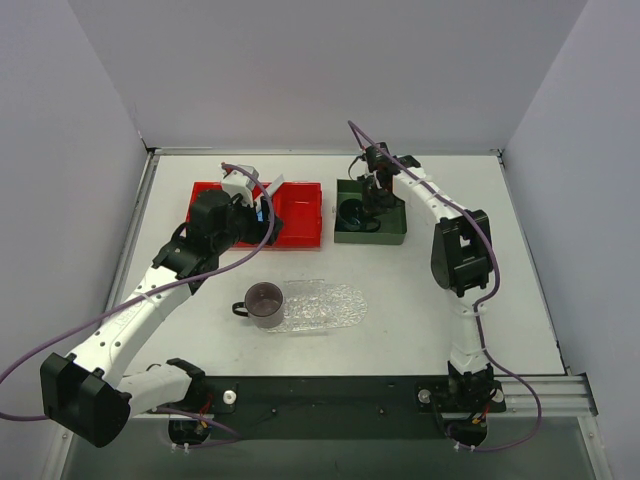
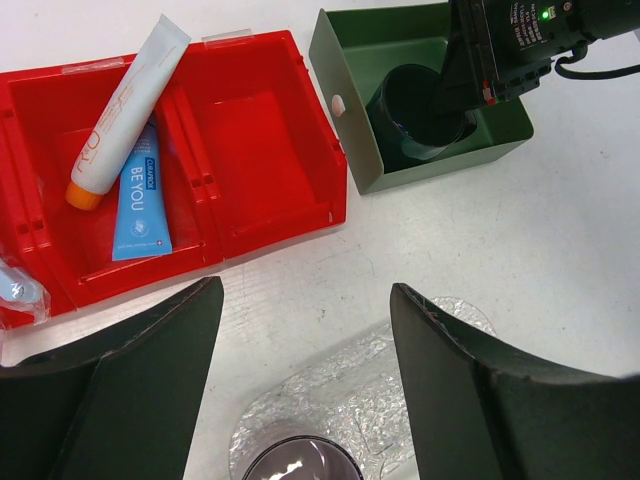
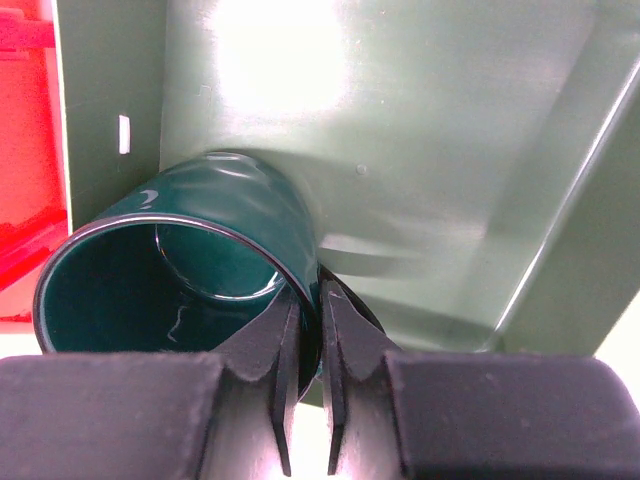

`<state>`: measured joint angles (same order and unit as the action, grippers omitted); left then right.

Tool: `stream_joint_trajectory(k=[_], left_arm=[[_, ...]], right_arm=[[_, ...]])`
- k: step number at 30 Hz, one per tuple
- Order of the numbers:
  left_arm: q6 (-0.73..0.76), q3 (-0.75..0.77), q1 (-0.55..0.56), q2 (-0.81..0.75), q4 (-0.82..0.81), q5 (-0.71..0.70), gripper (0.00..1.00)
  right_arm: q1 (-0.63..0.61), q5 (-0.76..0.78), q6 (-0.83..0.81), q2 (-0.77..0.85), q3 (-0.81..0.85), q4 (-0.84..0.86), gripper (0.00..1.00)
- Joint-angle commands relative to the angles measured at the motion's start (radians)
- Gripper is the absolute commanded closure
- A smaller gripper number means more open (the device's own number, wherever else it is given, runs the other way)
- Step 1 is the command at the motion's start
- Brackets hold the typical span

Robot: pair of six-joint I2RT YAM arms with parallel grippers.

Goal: Prepare toiletry sets of a toothbrush and toothpaste on the tray

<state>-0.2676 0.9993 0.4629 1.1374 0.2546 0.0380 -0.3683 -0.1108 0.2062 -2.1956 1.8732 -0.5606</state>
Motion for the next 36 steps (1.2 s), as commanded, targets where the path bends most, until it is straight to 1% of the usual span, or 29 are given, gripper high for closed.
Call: stream_joint_trajectory(k=[1, 22, 24, 29, 33, 36], left_arm=[[0.014, 0.022, -0.004, -0.007, -0.023, -0.007, 0.22], [0.031, 0.015, -0.004, -0.021, -0.035, -0.003, 0.22], [0.037, 0.009, -0.004, -0.027, -0.046, 0.000, 0.22], [0.056, -0.002, -0.004, -0.039, -0.064, 0.017, 0.22], [0.059, -0.008, -0.004, -0.051, -0.075, 0.031, 0.22], [0.059, -0.013, -0.004, -0.056, -0.081, 0.039, 0.22]], right_arm=[[-0.004, 0.026, -0.016, 0.025, 0.035, -0.012, 1.00], [0.011, 0.025, -0.031, 0.238, -0.011, 0.053, 1.00], [0.011, 0.020, -0.030, 0.260, -0.037, 0.059, 1.00], [-0.004, 0.014, -0.036, 0.385, -0.114, 0.077, 1.00], [-0.030, 0.008, -0.060, 0.500, -0.203, 0.090, 1.00], [-0.061, 0.010, -0.068, 0.600, -0.301, 0.090, 1.00]])
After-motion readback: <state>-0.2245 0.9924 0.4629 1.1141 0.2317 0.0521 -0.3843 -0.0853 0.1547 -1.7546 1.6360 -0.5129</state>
